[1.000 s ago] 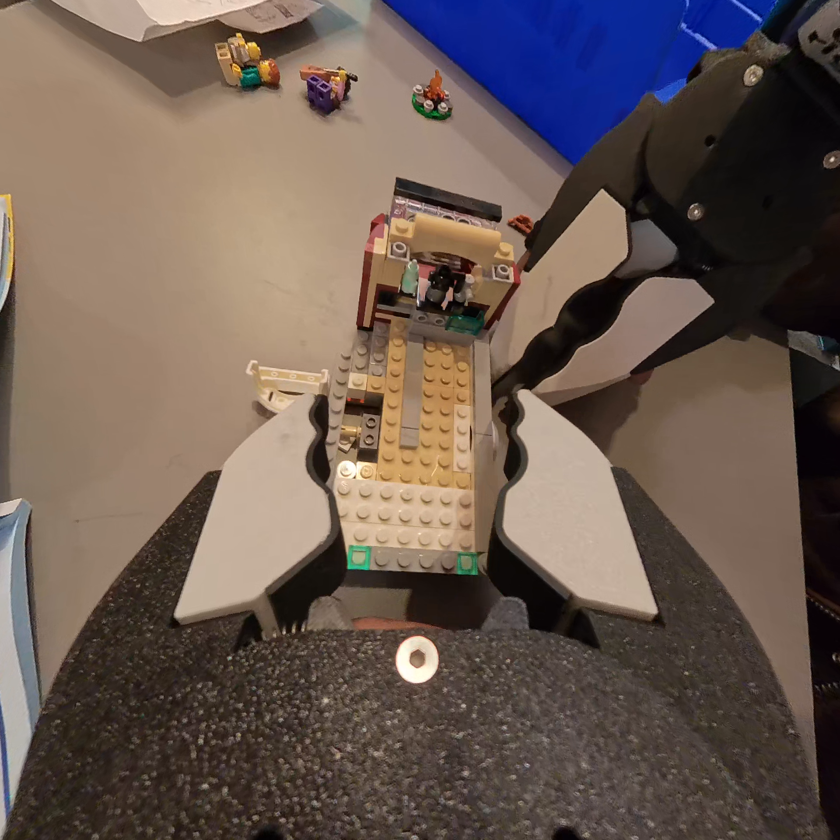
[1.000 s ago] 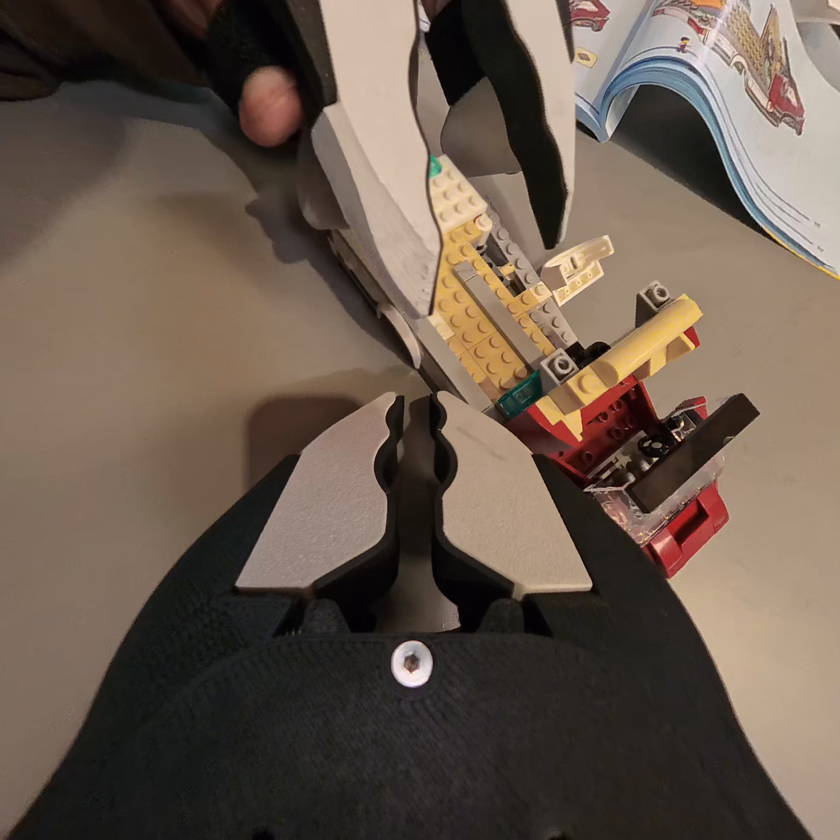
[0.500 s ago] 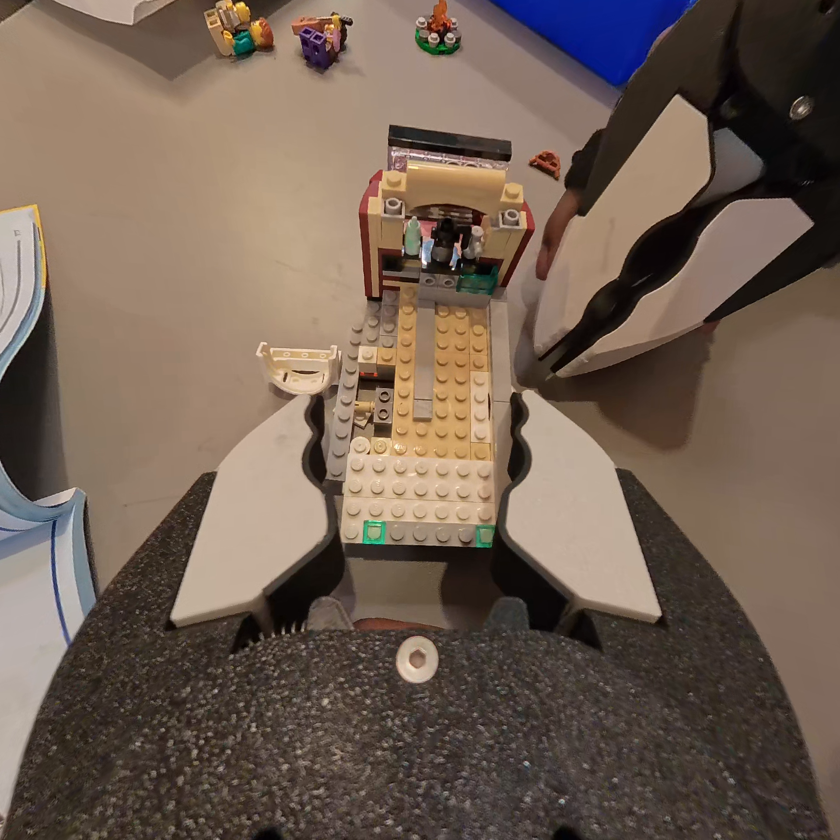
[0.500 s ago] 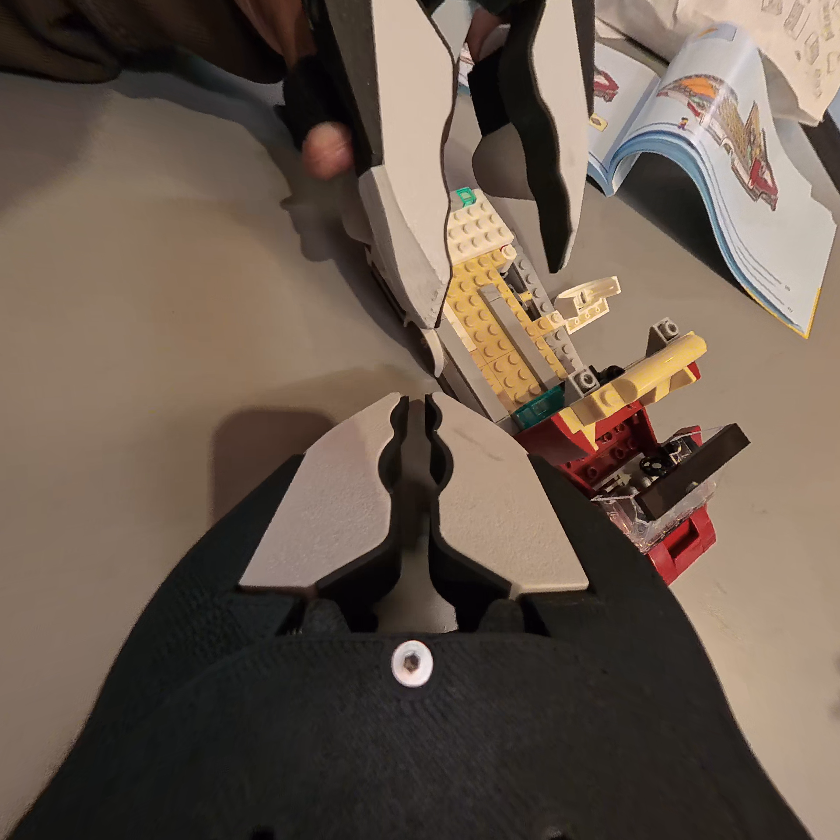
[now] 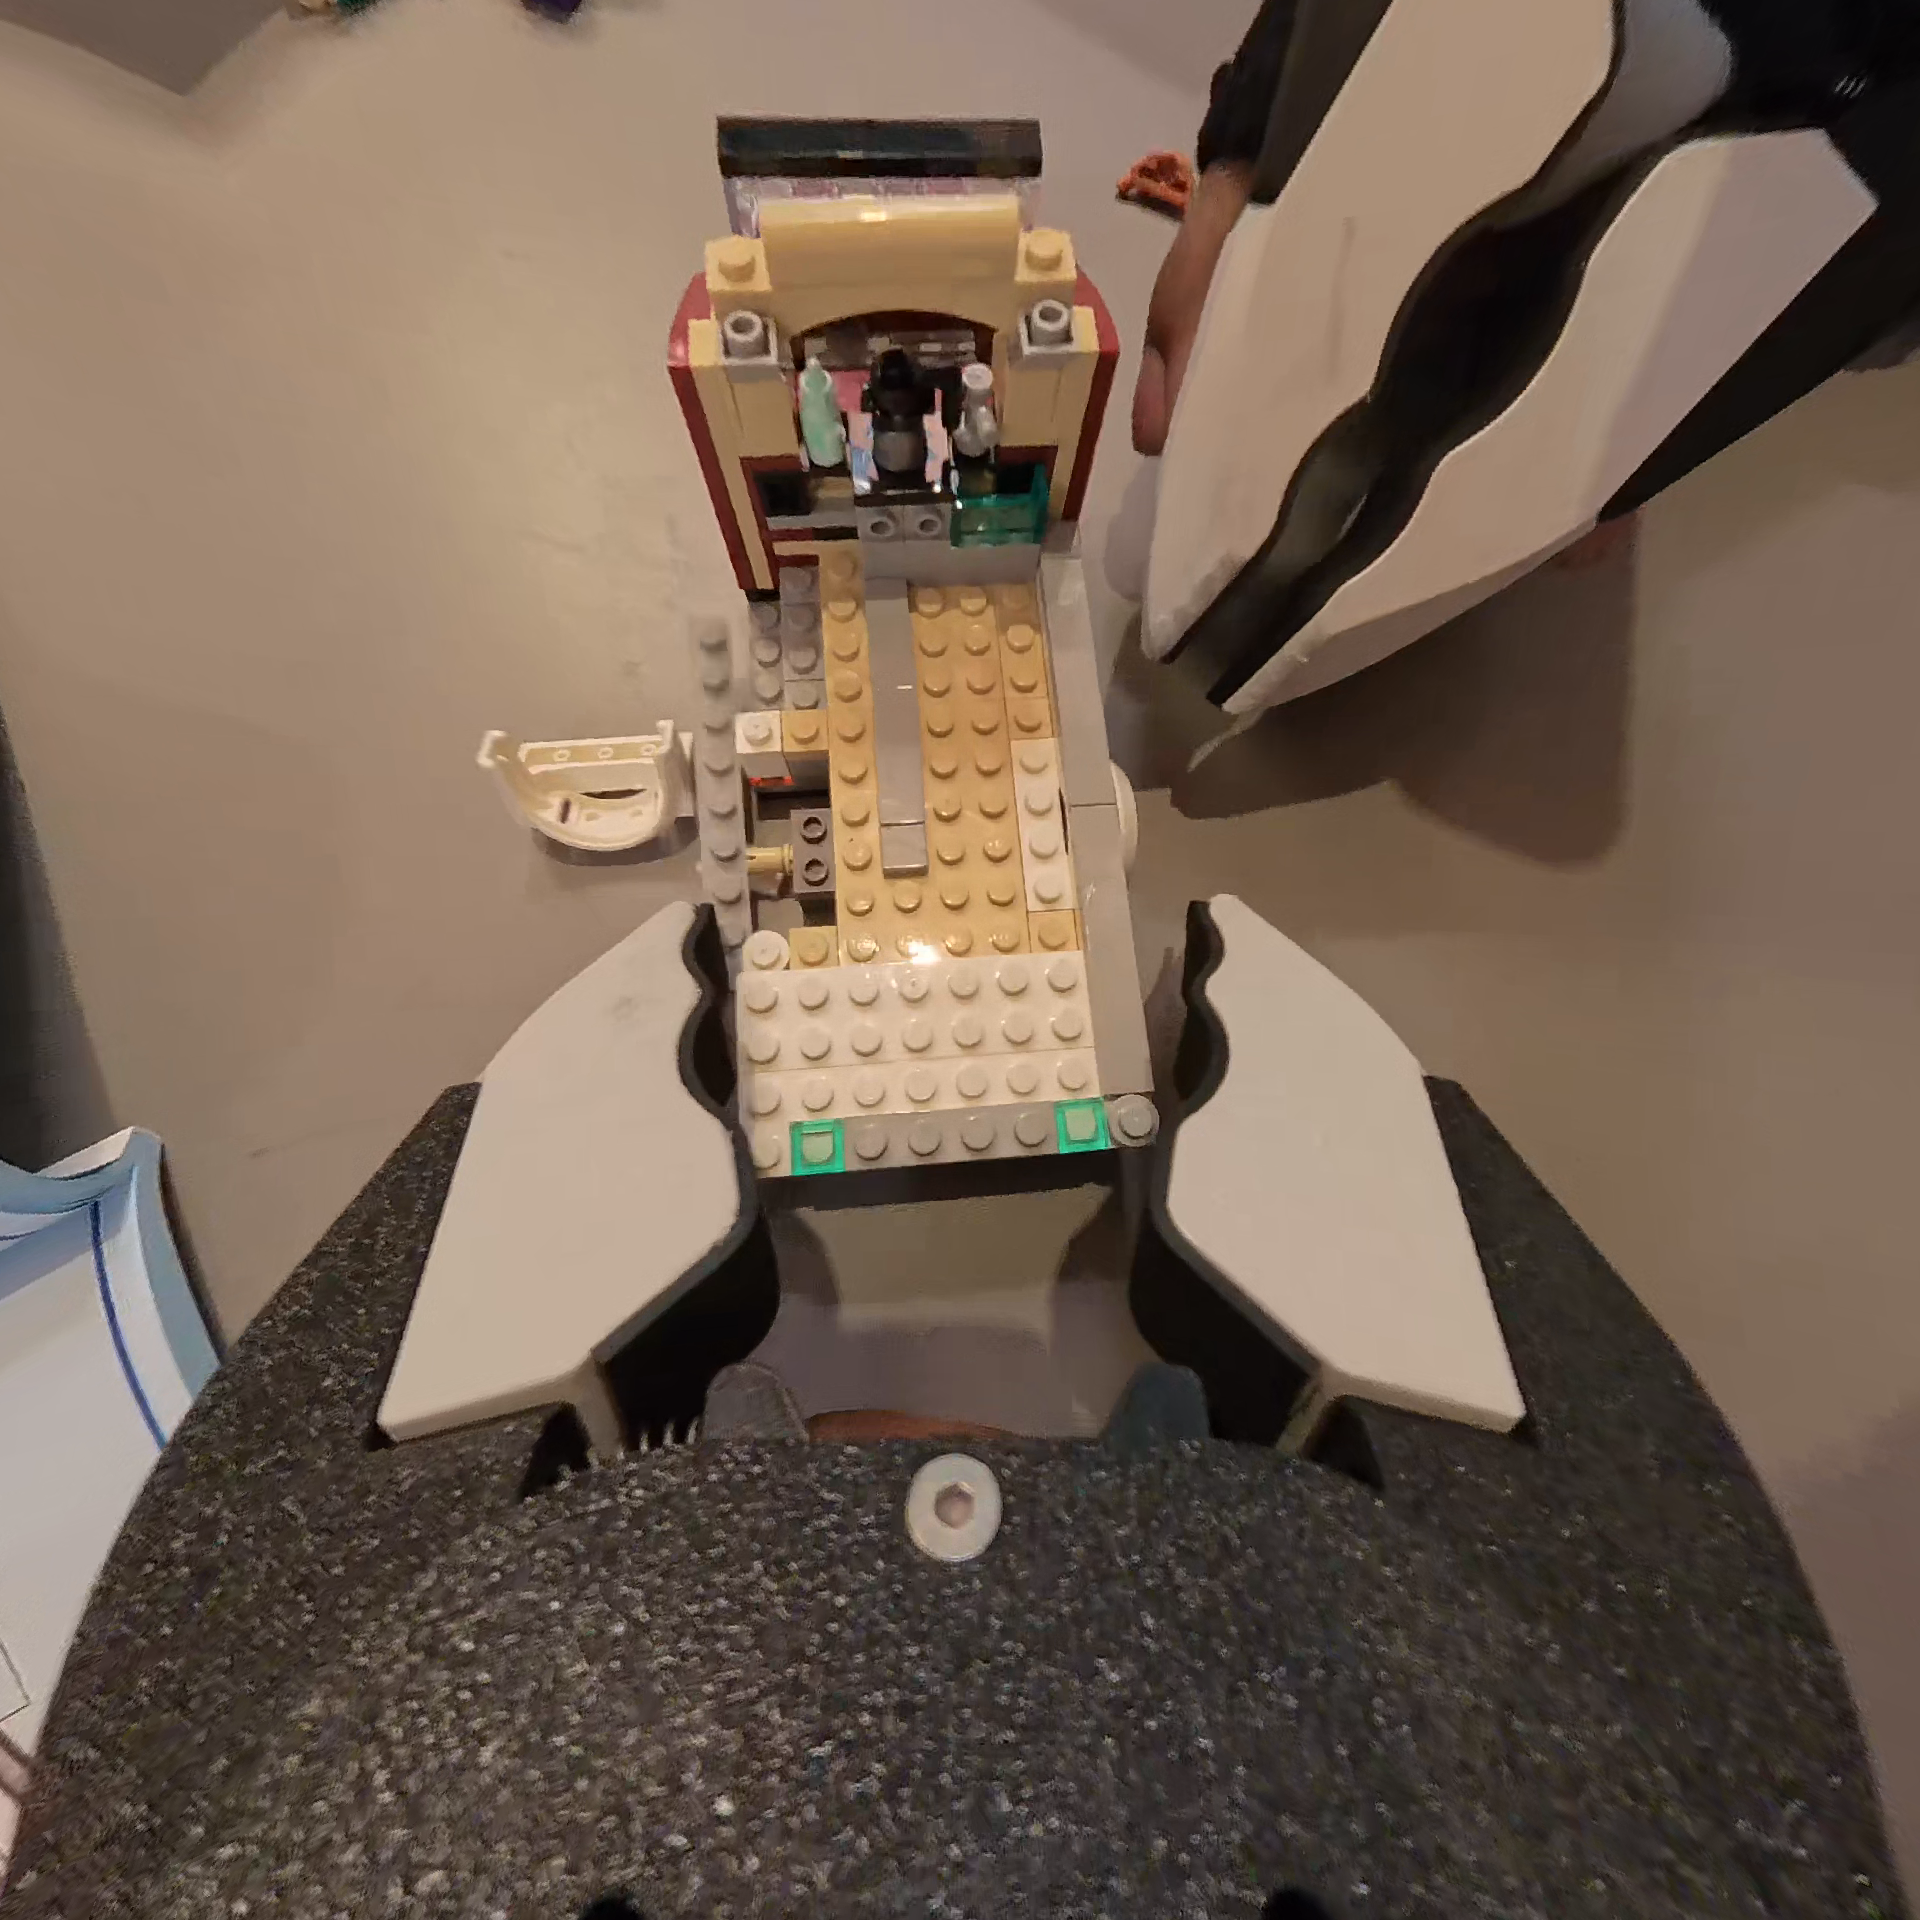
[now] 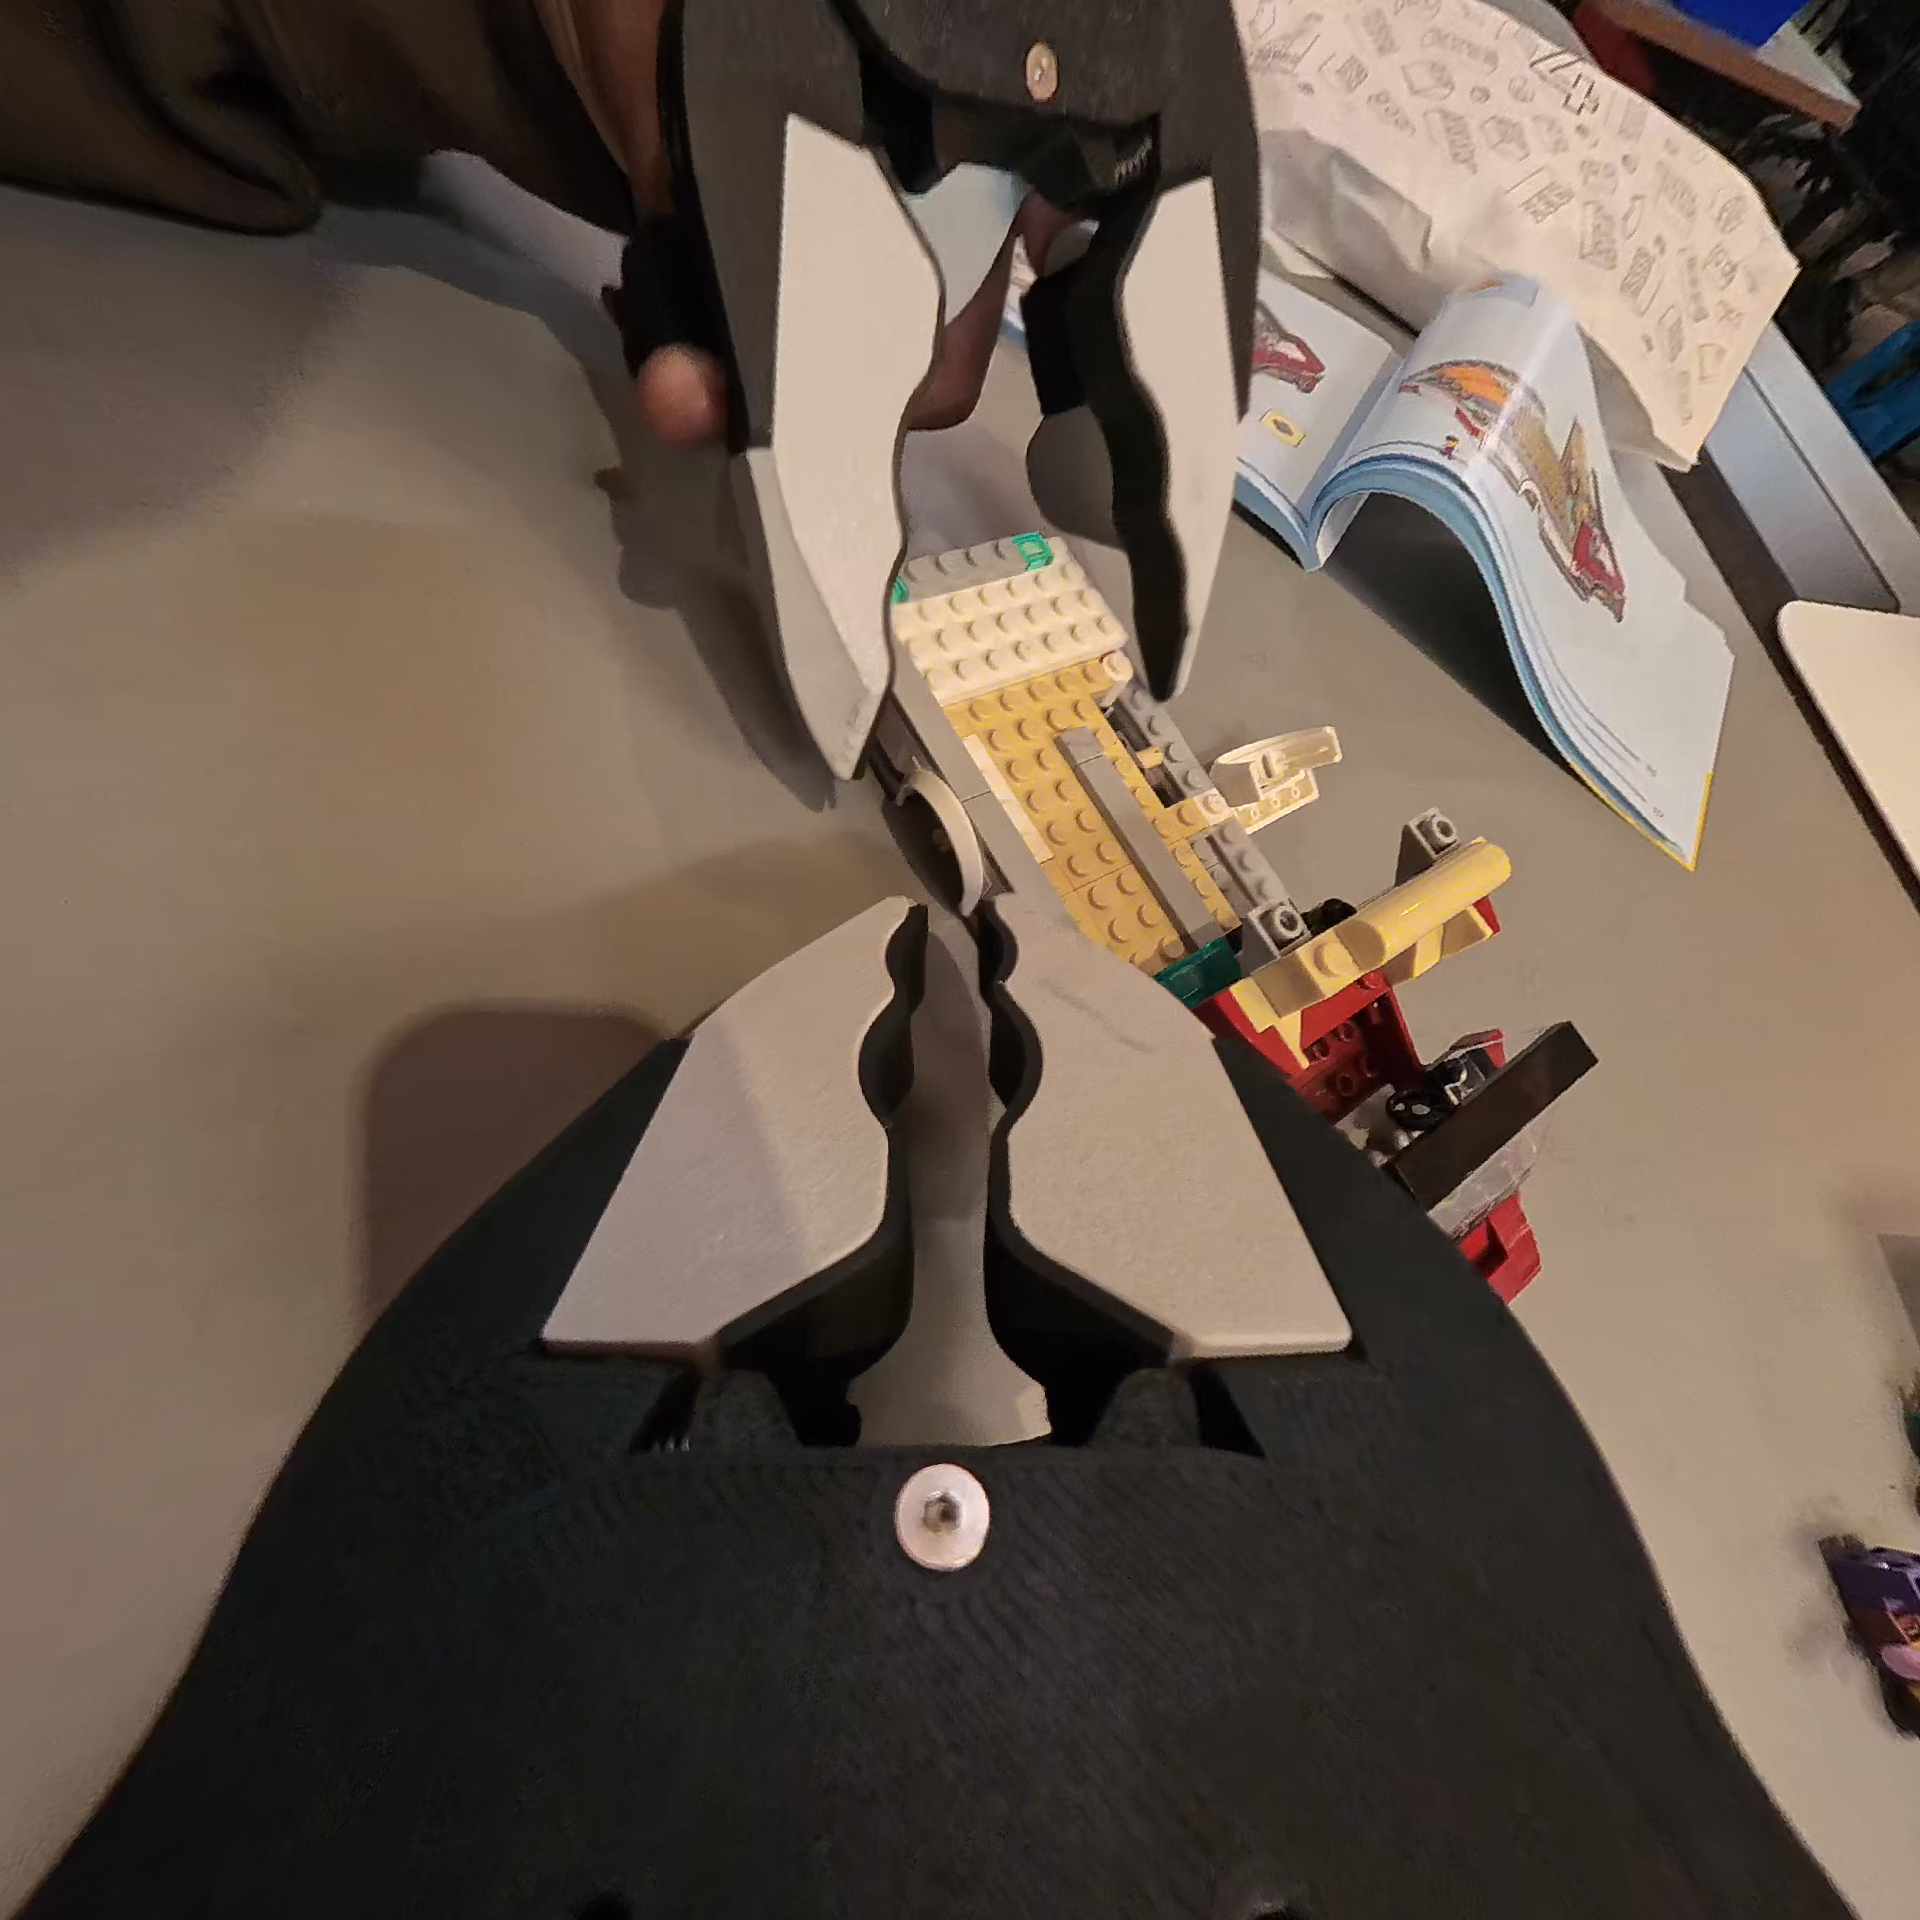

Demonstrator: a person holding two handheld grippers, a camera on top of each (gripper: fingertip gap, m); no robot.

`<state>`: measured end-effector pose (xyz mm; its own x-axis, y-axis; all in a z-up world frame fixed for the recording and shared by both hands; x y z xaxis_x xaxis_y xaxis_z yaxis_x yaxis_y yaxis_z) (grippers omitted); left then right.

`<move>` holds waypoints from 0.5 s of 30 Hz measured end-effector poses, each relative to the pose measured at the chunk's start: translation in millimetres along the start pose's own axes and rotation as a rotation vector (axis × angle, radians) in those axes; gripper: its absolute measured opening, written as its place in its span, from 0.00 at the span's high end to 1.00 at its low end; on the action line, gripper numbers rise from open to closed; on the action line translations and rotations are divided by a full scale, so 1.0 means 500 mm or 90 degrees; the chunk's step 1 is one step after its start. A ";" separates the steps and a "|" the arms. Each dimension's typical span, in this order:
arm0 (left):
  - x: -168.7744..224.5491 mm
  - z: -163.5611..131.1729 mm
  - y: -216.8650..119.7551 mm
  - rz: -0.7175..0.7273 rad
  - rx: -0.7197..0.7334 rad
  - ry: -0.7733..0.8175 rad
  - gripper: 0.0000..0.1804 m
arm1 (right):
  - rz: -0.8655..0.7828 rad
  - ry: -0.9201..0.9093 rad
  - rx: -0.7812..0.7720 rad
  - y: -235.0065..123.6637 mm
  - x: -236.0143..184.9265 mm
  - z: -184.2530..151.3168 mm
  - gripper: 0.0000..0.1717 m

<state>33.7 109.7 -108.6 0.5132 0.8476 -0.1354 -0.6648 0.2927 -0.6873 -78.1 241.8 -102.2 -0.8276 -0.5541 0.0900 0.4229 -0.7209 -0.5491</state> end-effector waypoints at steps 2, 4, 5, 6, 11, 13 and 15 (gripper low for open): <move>0.003 -0.001 0.003 0.002 -0.008 0.011 0.53 | -0.004 -0.003 0.010 -0.001 0.000 0.002 0.93; 0.003 0.002 0.002 0.002 -0.003 0.011 0.53 | -0.009 -0.006 0.021 -0.002 0.000 0.004 0.91; 0.003 0.004 0.000 0.003 0.002 0.012 0.54 | -0.010 -0.008 0.026 -0.002 0.000 0.005 0.91; 0.004 0.005 -0.002 0.005 0.007 0.013 0.54 | -0.011 -0.008 0.030 -0.002 0.000 0.006 0.90; 0.003 0.007 -0.008 0.007 0.014 0.021 0.56 | -0.014 -0.005 0.044 -0.003 0.001 0.009 0.90; 0.006 0.007 -0.007 0.003 0.015 0.031 0.58 | -0.012 -0.003 0.048 -0.003 0.002 0.011 0.90; 0.010 0.007 -0.005 0.002 0.009 0.046 0.58 | -0.004 -0.006 0.048 -0.002 0.000 0.015 0.90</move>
Point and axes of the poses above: each gripper's, where its closed fingertips meet, y out along the fingers, z out of its top, x = y × z across the jaws, the point moved 9 cm from there along -y, back along the fingers, and after that the axes turned 14 degrees about y, right-handed, at the moved point
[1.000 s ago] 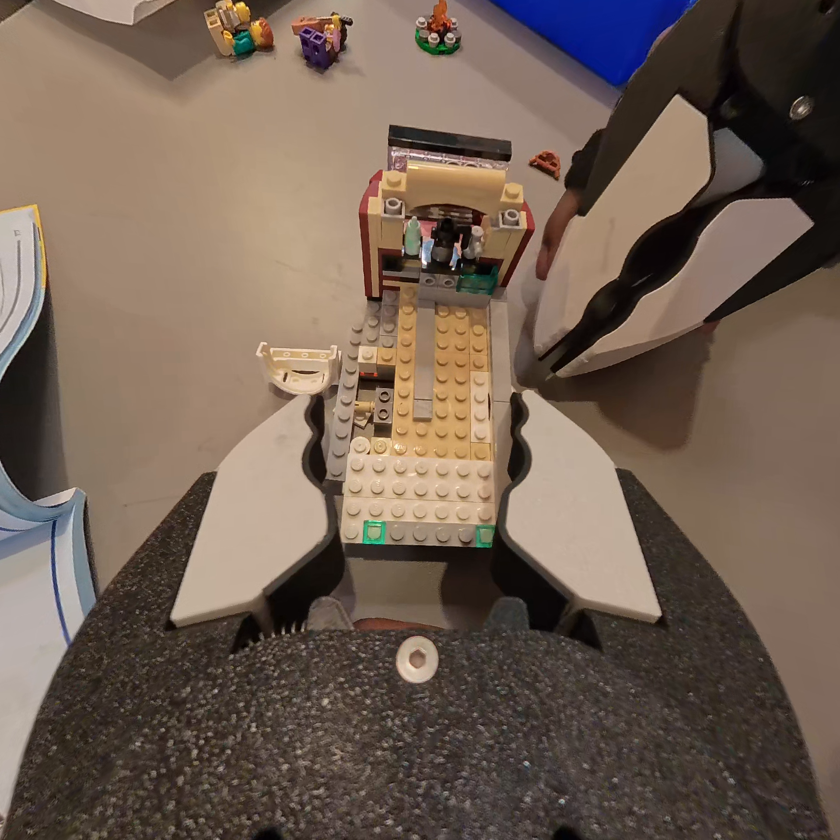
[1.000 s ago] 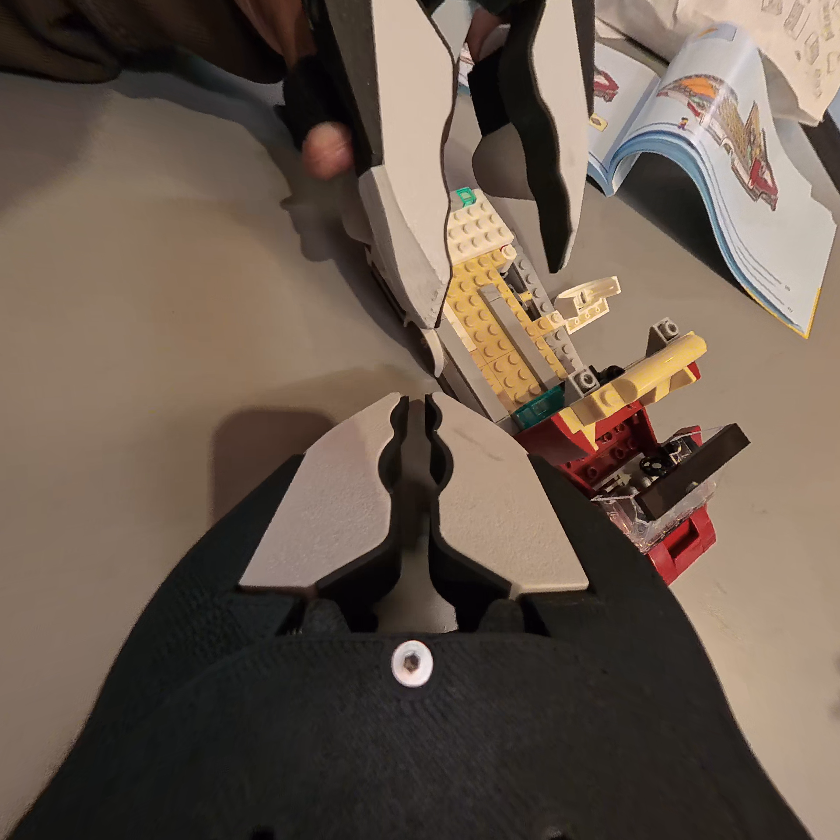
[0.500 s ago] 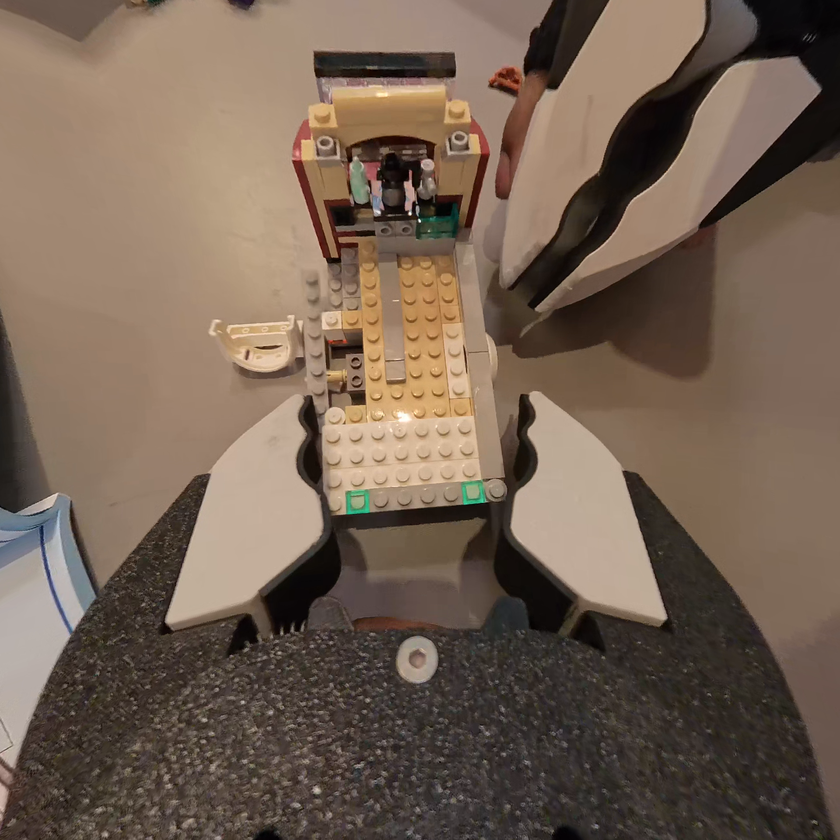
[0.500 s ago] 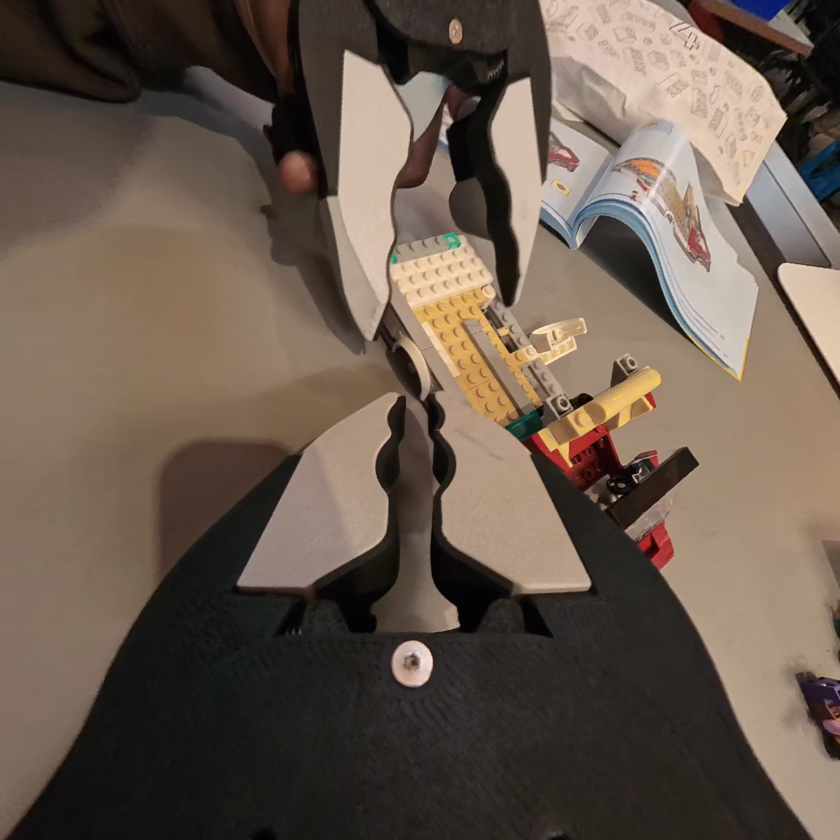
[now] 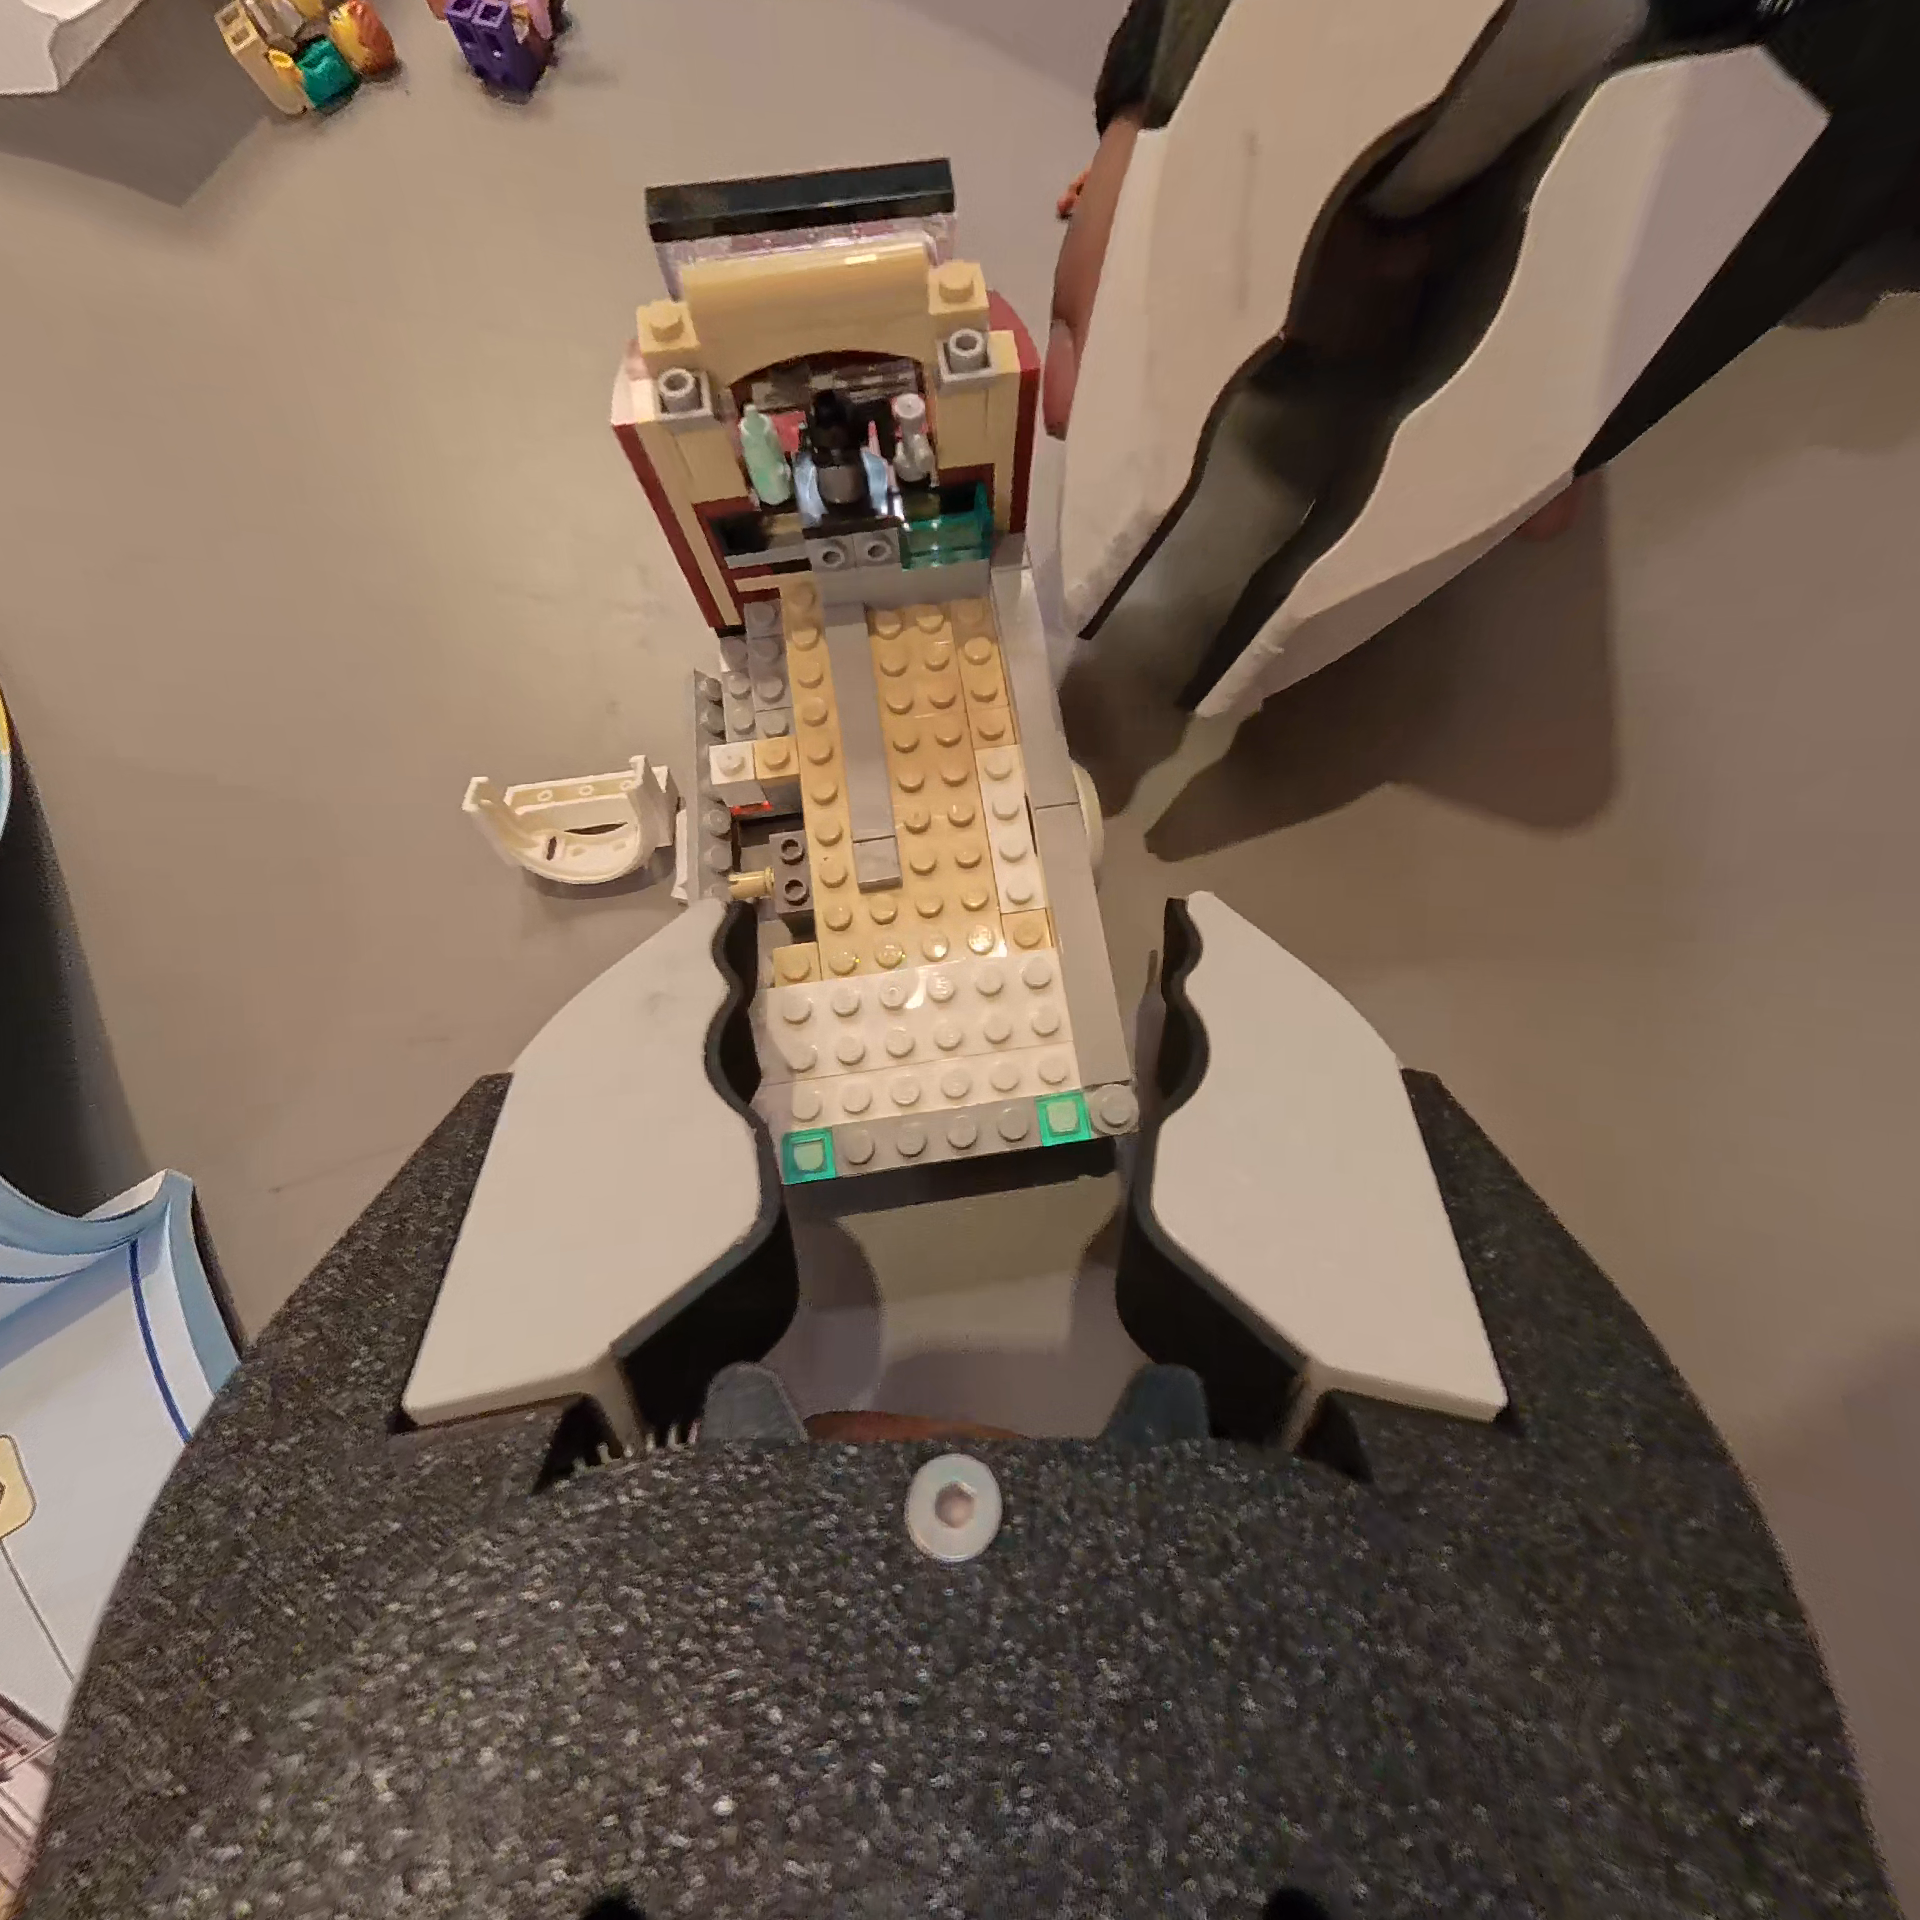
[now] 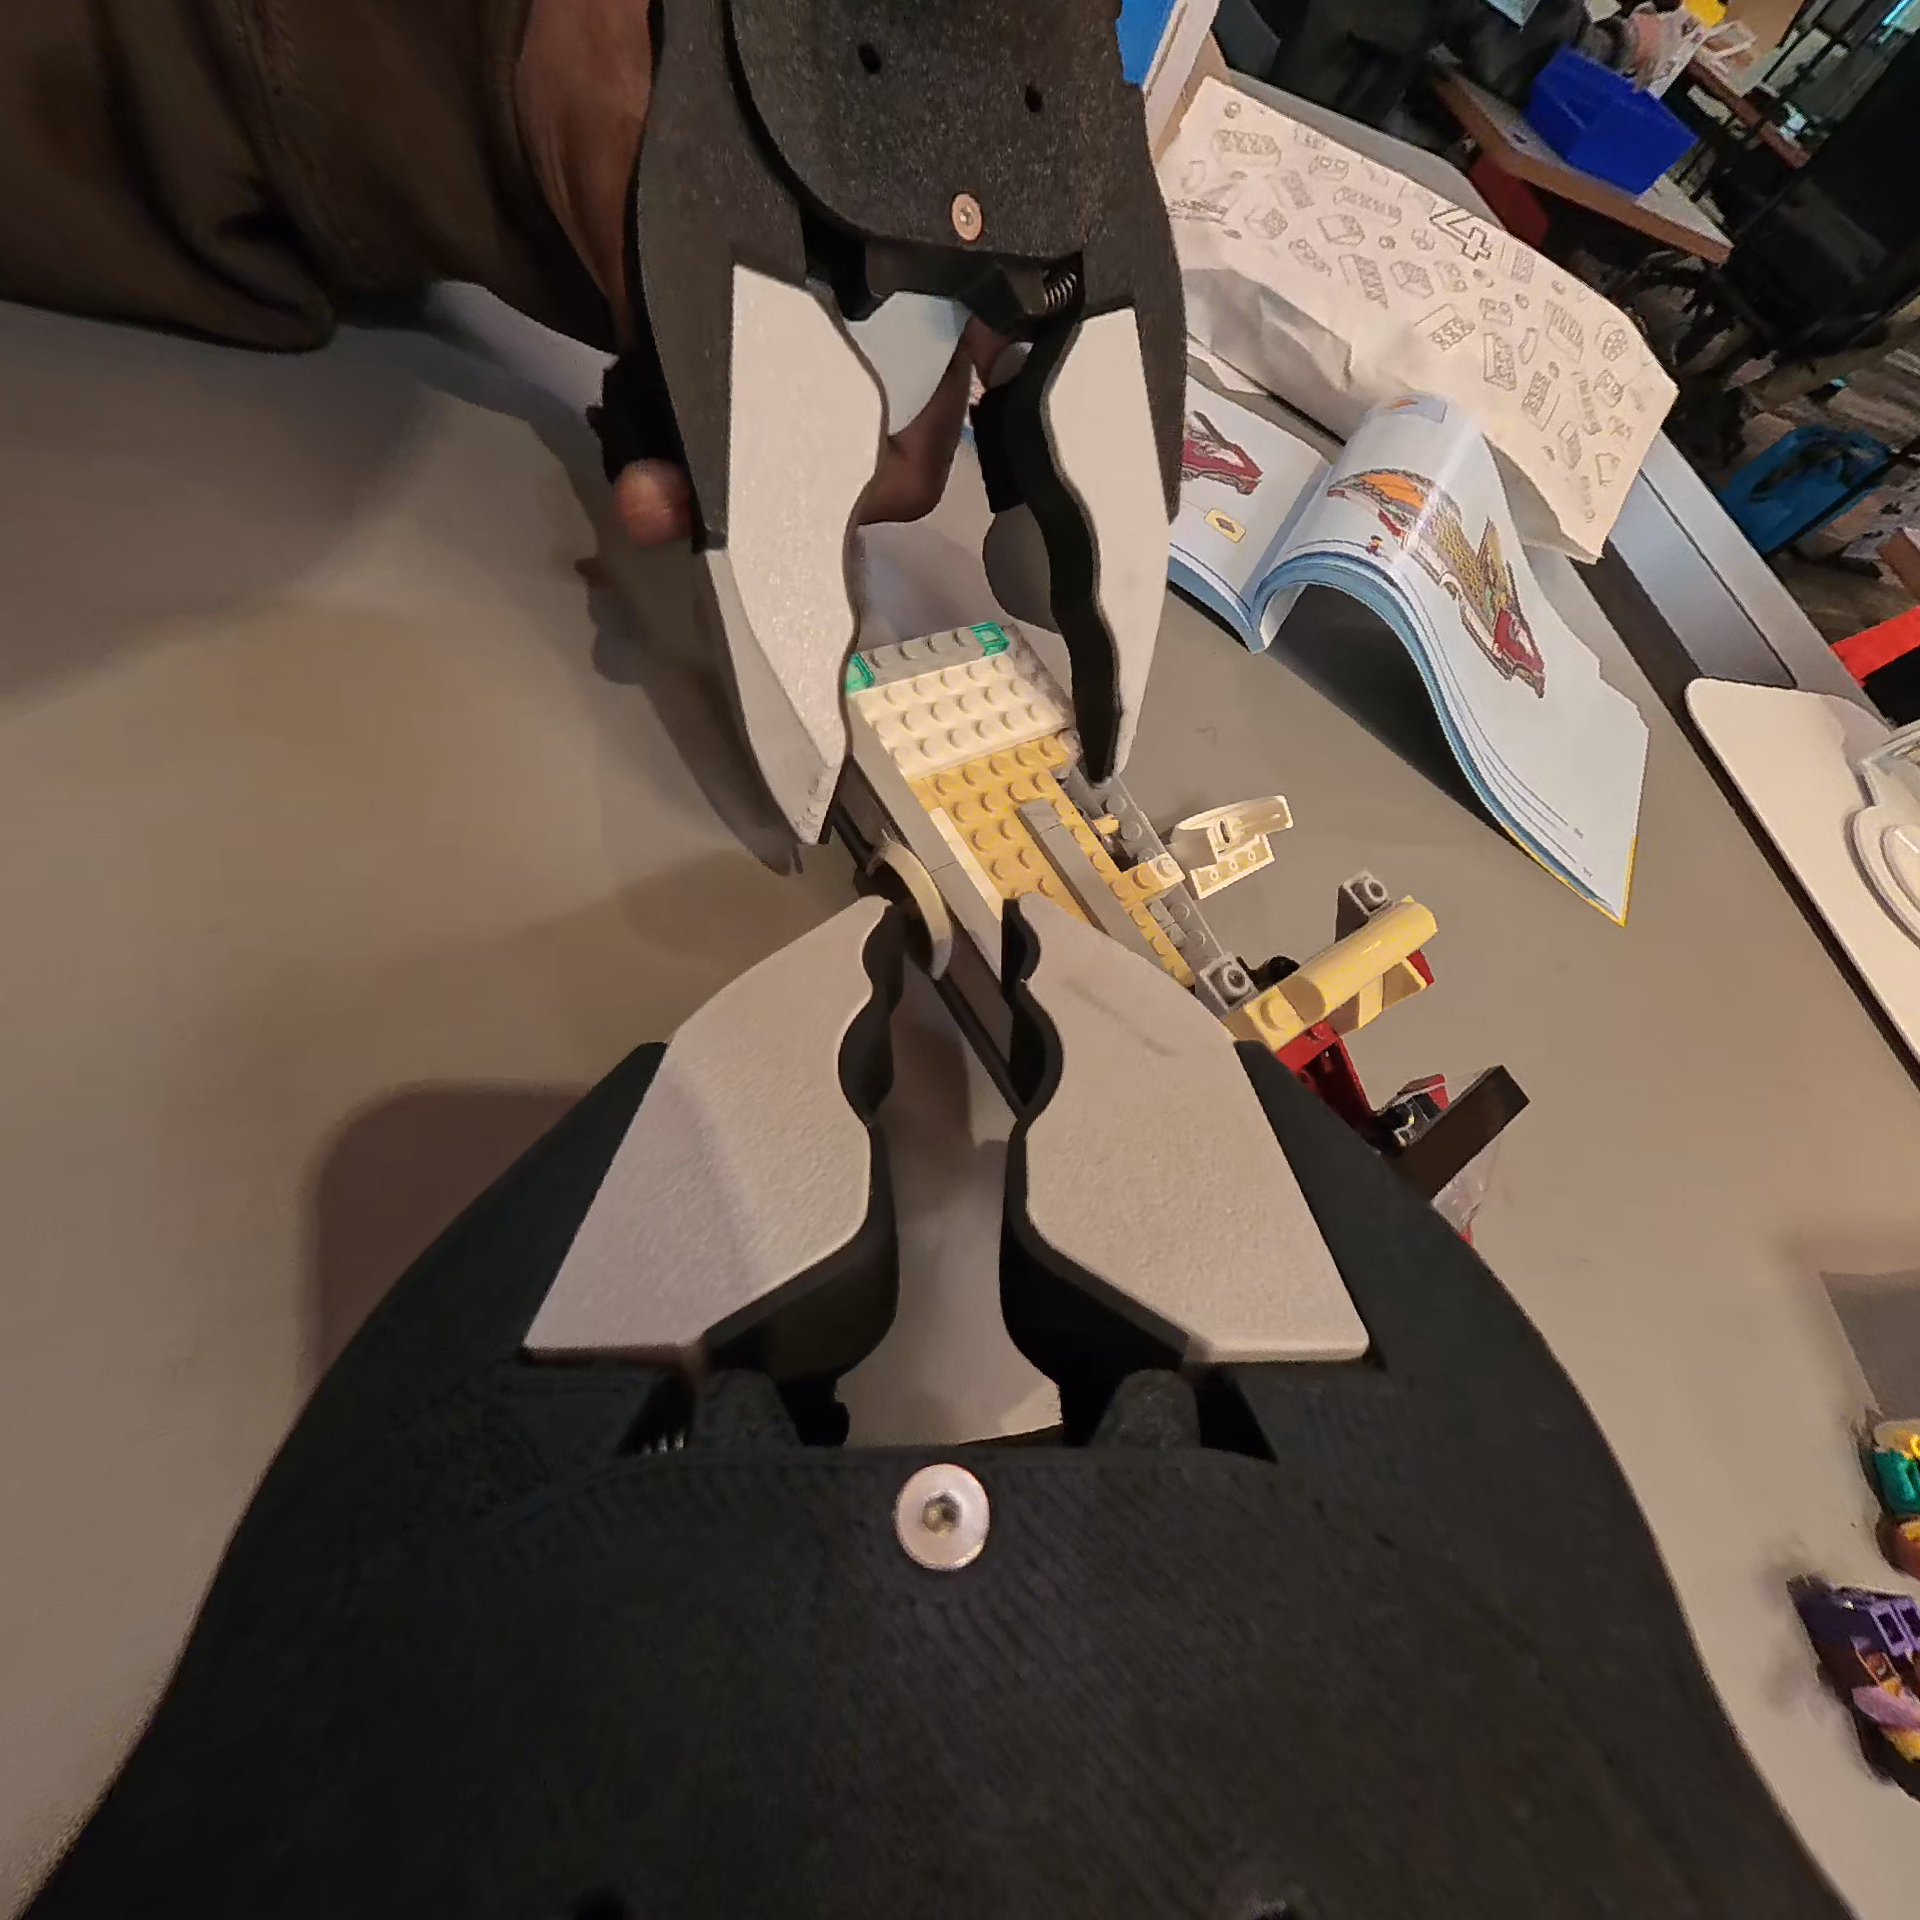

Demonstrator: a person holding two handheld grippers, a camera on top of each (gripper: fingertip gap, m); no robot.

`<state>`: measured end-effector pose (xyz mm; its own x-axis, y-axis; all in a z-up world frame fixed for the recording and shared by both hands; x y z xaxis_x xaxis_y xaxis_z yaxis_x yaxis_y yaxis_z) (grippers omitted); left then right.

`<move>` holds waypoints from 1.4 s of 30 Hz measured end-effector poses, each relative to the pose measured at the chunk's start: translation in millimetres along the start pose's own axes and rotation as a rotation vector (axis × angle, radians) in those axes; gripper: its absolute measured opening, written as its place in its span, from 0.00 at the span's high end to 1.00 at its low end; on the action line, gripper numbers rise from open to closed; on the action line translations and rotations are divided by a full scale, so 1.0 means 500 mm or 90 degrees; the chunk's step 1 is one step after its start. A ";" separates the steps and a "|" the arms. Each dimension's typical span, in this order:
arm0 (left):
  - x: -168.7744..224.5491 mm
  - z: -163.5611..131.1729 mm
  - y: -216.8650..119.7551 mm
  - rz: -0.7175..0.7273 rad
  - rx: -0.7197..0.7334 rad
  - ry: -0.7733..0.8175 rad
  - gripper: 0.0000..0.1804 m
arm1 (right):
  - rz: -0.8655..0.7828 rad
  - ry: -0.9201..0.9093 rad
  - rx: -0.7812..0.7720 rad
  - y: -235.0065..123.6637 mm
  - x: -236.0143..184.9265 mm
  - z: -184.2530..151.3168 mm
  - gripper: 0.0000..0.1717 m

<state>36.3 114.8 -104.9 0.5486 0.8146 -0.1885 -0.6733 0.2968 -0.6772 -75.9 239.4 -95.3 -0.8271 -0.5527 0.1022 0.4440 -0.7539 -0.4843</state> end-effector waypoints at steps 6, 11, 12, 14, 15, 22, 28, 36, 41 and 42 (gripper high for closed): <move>0.007 0.002 -0.003 -0.008 0.016 0.046 0.63 | 0.012 -0.024 -0.051 0.002 -0.008 0.013 0.84; 0.009 0.005 -0.002 -0.006 0.031 0.059 0.67 | -0.008 -0.064 -0.100 -0.011 -0.004 0.024 0.83; 0.009 0.007 -0.001 -0.005 0.031 0.062 0.68 | -0.015 -0.071 -0.105 -0.015 -0.001 0.029 0.83; 0.012 0.010 0.000 -0.005 0.038 0.068 0.69 | -0.040 -0.090 -0.108 -0.022 0.007 0.040 0.80; 0.012 0.012 0.001 -0.007 0.044 0.067 0.70 | -0.047 -0.104 -0.113 -0.026 0.009 0.045 0.79; 0.016 0.023 -0.003 0.011 0.057 0.082 0.74 | -0.021 -0.155 -0.190 -0.022 0.013 0.059 0.78; 0.027 0.035 -0.003 0.010 0.061 0.103 0.79 | 0.041 -0.185 -0.303 0.006 0.009 0.052 0.86; 0.031 0.040 0.001 0.009 0.054 0.100 0.85 | 0.066 -0.219 -0.333 0.027 0.025 0.075 0.91; 0.031 0.040 -0.003 0.017 0.044 0.108 0.85 | 0.078 -0.280 -0.356 0.032 0.028 0.089 0.89; 0.031 0.040 -0.004 0.018 0.043 0.109 0.85 | 0.084 -0.290 -0.361 0.033 0.027 0.094 0.89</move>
<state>36.2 136.6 -92.3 0.6008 0.7283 -0.3294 -0.7190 0.3122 -0.6210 -63.7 202.8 -61.2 -0.4997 -0.8117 0.3023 0.1821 -0.4397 -0.8795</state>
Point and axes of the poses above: each gripper's, where its closed fingertips meet, y out along the fingers, z out of its top, x = y × z across the jaws, the point moved 9 cm from there along -y, back along the fingers, and after that the axes turned 14 degrees about y, right-handed, at the moved point
